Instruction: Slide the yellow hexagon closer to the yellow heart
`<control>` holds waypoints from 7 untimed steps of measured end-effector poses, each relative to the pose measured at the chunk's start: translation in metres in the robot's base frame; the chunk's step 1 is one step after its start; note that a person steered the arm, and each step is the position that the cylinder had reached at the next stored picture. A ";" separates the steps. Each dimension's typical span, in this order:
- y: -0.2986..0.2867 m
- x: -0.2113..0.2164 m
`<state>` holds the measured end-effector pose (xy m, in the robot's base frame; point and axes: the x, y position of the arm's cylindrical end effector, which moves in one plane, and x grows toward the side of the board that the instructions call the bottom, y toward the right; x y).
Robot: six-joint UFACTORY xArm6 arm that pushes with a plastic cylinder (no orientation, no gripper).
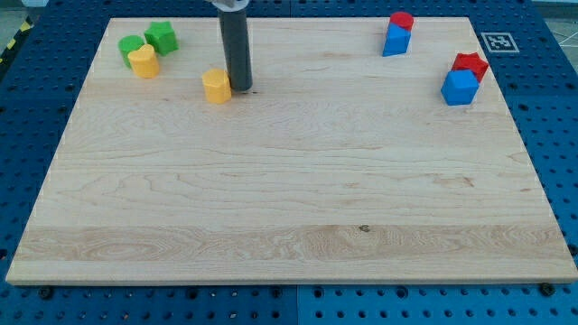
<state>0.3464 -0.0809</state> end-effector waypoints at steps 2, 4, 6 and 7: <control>-0.029 0.000; -0.020 0.038; -0.027 0.037; -0.037 0.035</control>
<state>0.3813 -0.1180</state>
